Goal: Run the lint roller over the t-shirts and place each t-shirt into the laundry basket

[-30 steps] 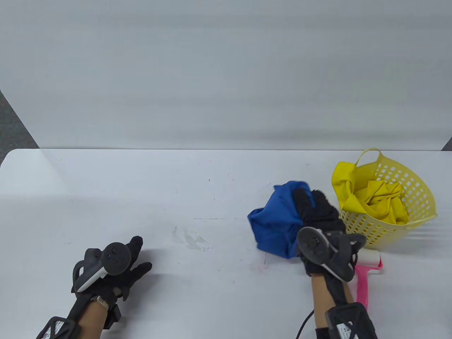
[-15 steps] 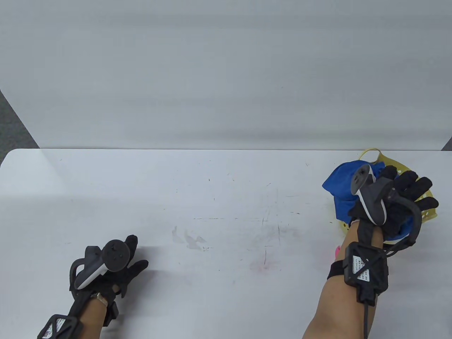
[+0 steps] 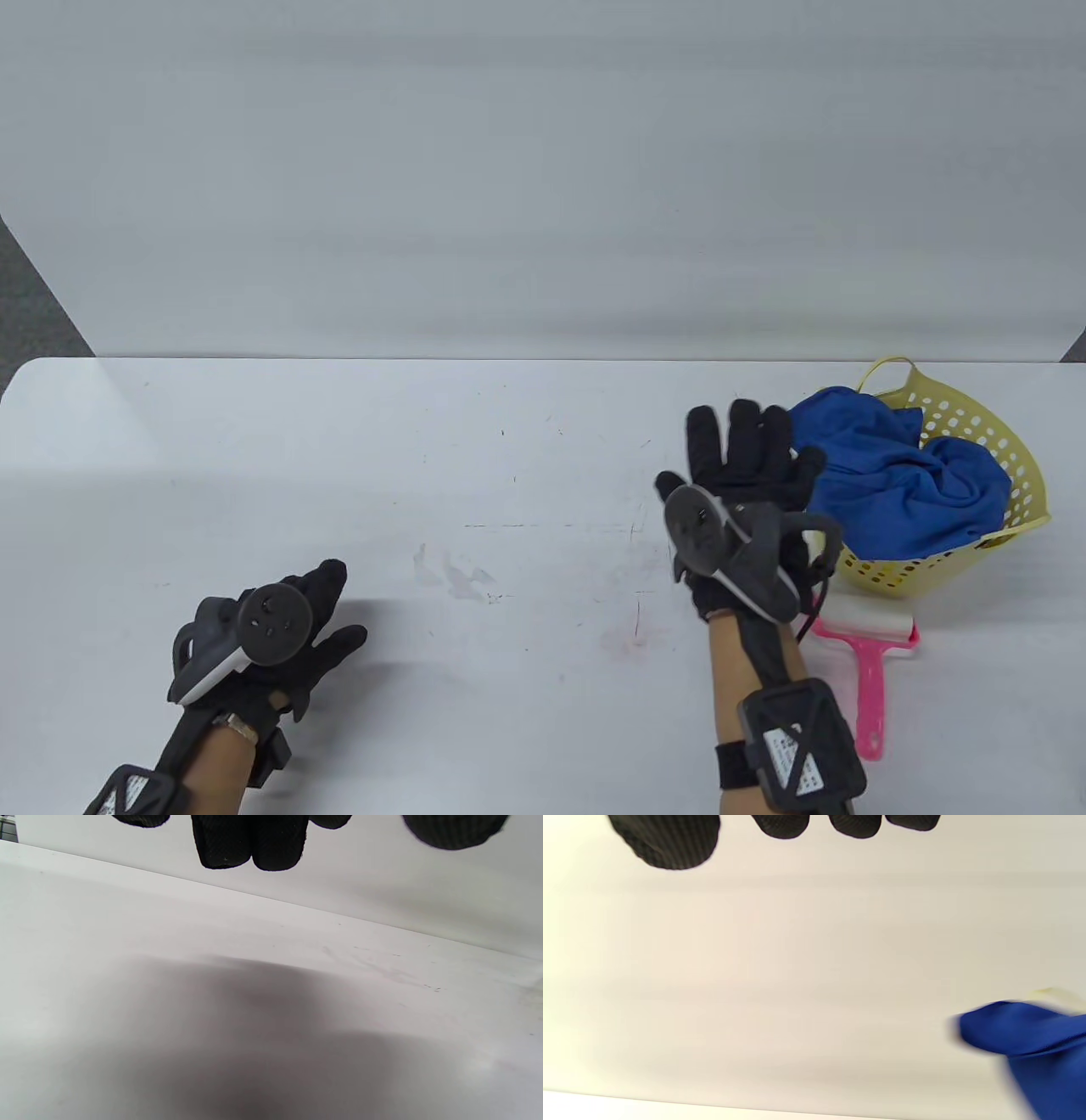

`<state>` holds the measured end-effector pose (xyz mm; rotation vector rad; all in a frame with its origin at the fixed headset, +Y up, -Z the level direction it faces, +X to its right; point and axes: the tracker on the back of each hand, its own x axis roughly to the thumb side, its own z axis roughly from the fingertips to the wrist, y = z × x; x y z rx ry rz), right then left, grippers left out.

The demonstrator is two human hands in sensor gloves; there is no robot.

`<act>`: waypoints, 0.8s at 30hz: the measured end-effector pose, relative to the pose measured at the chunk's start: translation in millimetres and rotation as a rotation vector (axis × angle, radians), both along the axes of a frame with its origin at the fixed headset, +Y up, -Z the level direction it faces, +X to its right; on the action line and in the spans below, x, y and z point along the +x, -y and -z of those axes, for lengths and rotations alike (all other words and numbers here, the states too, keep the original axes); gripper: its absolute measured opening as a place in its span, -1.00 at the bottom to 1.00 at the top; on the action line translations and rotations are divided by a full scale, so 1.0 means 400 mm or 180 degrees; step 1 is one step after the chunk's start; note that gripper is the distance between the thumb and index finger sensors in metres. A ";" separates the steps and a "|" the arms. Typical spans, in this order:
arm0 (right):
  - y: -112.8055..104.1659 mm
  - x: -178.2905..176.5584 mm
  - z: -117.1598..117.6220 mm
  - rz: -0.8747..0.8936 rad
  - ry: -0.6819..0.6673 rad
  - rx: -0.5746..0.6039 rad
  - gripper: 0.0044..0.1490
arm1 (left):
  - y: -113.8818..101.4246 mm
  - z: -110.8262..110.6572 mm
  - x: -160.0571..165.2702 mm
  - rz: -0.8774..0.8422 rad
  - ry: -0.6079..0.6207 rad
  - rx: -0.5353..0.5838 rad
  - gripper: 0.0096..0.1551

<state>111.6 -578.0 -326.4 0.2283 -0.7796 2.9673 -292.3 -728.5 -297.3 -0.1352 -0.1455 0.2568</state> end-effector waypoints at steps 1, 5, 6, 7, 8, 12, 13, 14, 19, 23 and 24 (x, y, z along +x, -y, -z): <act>0.024 -0.039 -0.026 0.0077 -0.0215 0.0001 -0.07 | -0.002 -0.004 0.002 -0.0034 0.0041 0.0037 0.02; 0.157 -0.166 -0.097 -0.0048 -0.0704 -0.0781 -0.07 | -0.007 -0.016 0.016 -0.0015 0.0064 0.0170 0.02; 0.178 -0.178 -0.107 -0.0131 -0.0734 -0.0935 -0.06 | -0.006 -0.018 0.019 0.0002 0.0082 0.0184 0.02; 0.211 -0.192 -0.118 -0.0201 -0.0799 -0.1008 -0.05 | -0.004 -0.019 0.024 -0.0004 0.0123 0.0199 0.02; 0.232 -0.199 -0.122 -0.0214 -0.0838 -0.0997 -0.06 | -0.002 -0.019 0.027 -0.0016 0.0156 0.0200 0.02; 0.344 -0.198 -0.125 -0.0228 -0.0784 -0.1284 -0.07 | 0.010 -0.023 0.045 0.0029 0.0238 0.0244 0.01; 0.359 -0.194 -0.122 -0.0238 -0.0703 -0.1342 -0.07 | 0.013 -0.022 0.048 0.0067 0.0211 0.0263 0.00; 0.373 -0.189 -0.113 -0.0232 -0.0644 -0.1392 -0.06 | 0.021 -0.019 0.051 0.0137 0.0186 0.0260 0.00; 0.390 -0.156 -0.100 -0.0290 -0.0713 -0.1328 -0.09 | 0.042 -0.014 0.058 0.0235 0.0210 0.0240 0.01; 0.385 -0.113 -0.105 -0.0205 -0.0475 -0.1228 -0.12 | 0.027 -0.025 0.059 0.0170 0.0235 0.0426 0.00; 0.382 -0.103 -0.104 -0.0125 -0.0420 -0.1216 -0.13 | 0.023 -0.027 0.058 0.0138 0.0237 0.0448 -0.01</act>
